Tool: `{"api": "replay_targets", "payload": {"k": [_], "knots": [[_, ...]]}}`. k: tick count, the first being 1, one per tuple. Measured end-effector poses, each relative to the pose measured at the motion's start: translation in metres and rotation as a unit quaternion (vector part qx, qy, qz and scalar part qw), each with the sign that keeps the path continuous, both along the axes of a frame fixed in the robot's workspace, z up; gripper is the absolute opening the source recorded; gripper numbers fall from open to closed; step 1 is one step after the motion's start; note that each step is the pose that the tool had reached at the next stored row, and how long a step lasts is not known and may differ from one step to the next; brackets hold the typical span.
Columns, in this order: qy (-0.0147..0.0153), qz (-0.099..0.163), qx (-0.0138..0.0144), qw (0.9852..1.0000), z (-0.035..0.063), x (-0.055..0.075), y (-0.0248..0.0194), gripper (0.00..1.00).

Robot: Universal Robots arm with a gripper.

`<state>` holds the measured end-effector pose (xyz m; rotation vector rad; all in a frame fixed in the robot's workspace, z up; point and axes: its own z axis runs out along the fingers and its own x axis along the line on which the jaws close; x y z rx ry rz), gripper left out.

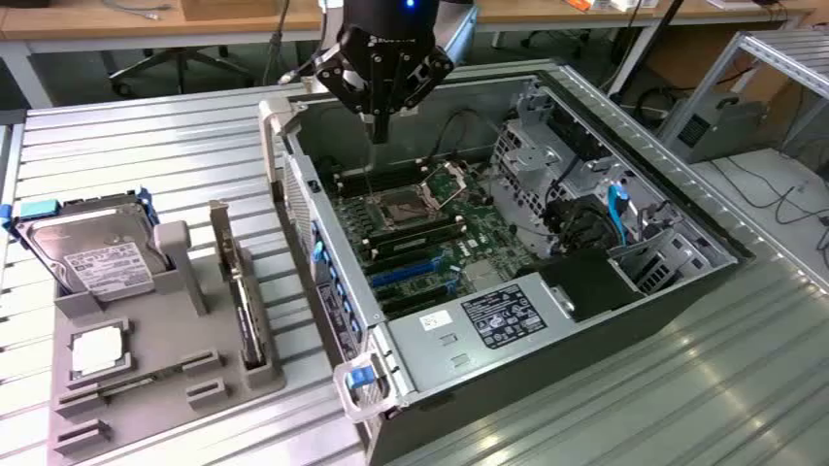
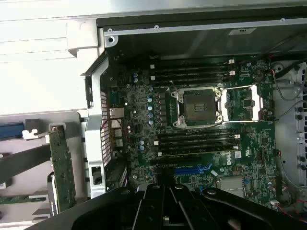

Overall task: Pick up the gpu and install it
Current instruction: 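Reach for the gpu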

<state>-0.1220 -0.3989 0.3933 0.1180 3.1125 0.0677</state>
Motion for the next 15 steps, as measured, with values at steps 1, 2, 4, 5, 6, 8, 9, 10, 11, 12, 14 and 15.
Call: {"api": "replay_targets", "payload": {"k": [1, 2, 4, 5, 6, 8, 9, 10, 11, 12, 14, 15], "knots": [[0.0, 0.0, 0.0, 1.0, 0.0, 0.0, 0.0, 0.11], [0.0, 0.0, 0.0, 1.0, 0.0, 0.0, 0.0, 0.11], [0.0, 0.0, 0.0, 1.0, 0.0, 0.0, 0.0, 0.11], [0.0, 0.0, 0.0, 1.0, 0.0, 0.0, 0.0, 0.11], [0.0, 0.0, 0.0, 1.0, 0.0, 0.0, 0.0, 0.11], [0.0, 0.0, 0.0, 1.0, 0.0, 0.0, 0.0, 0.11], [0.0, 0.0, 0.0, 1.0, 0.0, 0.0, 0.0, 0.11], [0.0, 0.0, 0.0, 1.0, 0.0, 0.0, 0.0, 0.11], [0.0, 0.0, 0.0, 1.0, 0.0, 0.0, 0.0, 0.11], [0.0, 0.0, 0.0, 1.0, 0.0, 0.0, 0.0, 0.11], [0.0, 0.0, 0.0, 1.0, 0.0, -0.0009, 0.0, 0.11], [0.0, 0.0, 0.0, 1.0, 0.0, -0.0019, 0.0, 0.11]]}}
